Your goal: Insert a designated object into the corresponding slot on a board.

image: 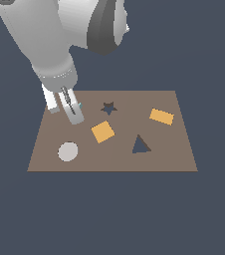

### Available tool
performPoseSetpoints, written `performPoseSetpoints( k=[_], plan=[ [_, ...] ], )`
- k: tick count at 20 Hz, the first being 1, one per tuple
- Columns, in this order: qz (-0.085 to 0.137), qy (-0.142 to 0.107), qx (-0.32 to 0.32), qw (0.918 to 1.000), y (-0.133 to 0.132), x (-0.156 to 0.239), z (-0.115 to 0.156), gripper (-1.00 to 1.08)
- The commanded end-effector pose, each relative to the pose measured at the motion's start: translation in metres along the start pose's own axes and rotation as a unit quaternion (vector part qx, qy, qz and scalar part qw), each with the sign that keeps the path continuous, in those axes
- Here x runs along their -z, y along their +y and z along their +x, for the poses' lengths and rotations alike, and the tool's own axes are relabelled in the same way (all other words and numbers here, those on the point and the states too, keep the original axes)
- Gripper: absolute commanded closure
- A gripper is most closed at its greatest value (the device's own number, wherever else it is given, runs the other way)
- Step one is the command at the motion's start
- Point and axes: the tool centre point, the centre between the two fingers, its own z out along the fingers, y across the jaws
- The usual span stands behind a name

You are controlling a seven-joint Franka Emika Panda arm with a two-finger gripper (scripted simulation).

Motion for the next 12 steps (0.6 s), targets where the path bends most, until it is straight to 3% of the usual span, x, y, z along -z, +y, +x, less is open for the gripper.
performPoseSetpoints(
  k=[1, 7, 8, 12],
  plan=[
    [0.0, 0.0, -0.001, 1.0, 0.0, -0.006, 0.0, -0.92],
    [0.0, 0.0, -0.002, 1.0, 0.001, -0.018, -0.001, -0.92],
    [0.0, 0.0, -0.002, 1.0, 0.001, -0.018, -0.001, 1.08],
    [0.0, 0.0, -0.002, 1.0, 0.001, -0.018, -0.001, 1.08]
  ],
)
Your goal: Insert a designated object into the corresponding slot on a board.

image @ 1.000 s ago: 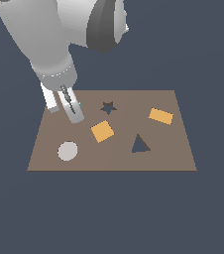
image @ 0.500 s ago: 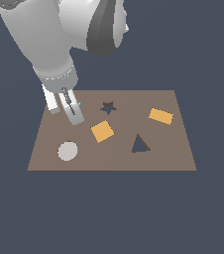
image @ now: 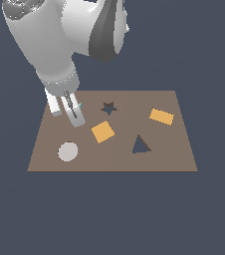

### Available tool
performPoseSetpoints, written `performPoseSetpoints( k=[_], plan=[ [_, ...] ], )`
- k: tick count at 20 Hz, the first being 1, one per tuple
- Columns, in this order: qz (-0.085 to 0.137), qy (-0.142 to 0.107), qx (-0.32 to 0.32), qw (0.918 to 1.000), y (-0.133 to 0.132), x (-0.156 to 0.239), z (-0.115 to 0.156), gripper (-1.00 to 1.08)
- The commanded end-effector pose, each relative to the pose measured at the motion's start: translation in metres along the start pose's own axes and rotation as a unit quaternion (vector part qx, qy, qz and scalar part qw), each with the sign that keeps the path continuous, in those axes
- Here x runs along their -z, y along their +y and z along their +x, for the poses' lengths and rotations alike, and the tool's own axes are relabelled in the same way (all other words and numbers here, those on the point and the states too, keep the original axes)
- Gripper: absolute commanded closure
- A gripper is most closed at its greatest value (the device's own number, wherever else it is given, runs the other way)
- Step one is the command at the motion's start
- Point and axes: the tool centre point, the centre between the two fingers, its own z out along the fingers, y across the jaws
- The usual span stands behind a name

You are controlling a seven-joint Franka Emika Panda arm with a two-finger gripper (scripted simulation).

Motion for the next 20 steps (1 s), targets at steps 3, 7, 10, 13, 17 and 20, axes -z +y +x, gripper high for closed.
performPoseSetpoints(
  k=[3, 7, 10, 13, 17, 20],
  plan=[
    [0.0, 0.0, 0.0, 1.0, 0.0, -0.001, 0.0, 1.08],
    [0.0, 0.0, 0.0, 1.0, 0.0, 0.0, 0.0, 1.08],
    [0.0, 0.0, 0.005, 1.0, -0.002, 0.0, -0.004, 1.08],
    [0.0, 0.0, 0.022, 0.9998, -0.008, 0.002, -0.018, 1.08],
    [0.0, 0.0, 0.06, 0.9982, -0.02, 0.005, -0.05, 1.08],
    [0.0, 0.0, 0.093, 0.9956, -0.029, 0.007, -0.08, 1.08]
  ],
)
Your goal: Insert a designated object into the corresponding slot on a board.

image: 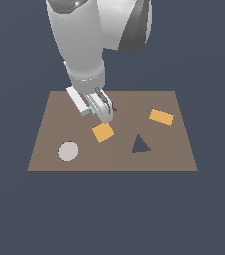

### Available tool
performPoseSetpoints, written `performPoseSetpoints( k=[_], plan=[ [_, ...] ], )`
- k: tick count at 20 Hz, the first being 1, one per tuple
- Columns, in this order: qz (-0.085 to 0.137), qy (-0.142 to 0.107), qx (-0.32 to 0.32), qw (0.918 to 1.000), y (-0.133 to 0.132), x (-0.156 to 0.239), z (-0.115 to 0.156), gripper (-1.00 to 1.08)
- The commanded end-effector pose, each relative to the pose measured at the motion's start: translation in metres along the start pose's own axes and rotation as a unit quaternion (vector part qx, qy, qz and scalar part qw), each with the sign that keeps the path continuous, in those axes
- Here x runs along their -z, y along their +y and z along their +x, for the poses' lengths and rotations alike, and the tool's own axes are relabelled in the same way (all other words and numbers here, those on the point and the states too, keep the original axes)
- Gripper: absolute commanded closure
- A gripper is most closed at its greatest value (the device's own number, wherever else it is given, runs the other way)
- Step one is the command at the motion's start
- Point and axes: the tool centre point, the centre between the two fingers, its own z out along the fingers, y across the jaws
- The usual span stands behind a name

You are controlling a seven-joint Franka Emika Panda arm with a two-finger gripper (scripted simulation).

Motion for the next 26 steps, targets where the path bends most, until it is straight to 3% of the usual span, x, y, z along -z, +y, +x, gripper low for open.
performPoseSetpoints(
  k=[1, 6, 16, 17, 26],
  plan=[
    [0.0, 0.0, 0.025, 0.9997, -0.009, 0.002, -0.021, 1.08],
    [0.0, 0.0, 0.051, 0.9987, -0.017, 0.004, -0.043, 1.08],
    [-0.001, -0.002, 0.05, 0.9987, -0.017, -0.006, -0.046, 1.08],
    [-0.001, -0.002, 0.05, 0.9987, -0.017, -0.006, -0.046, -0.92],
    [-0.001, -0.002, 0.05, 0.9987, -0.017, -0.006, -0.046, -0.92]
  ],
)
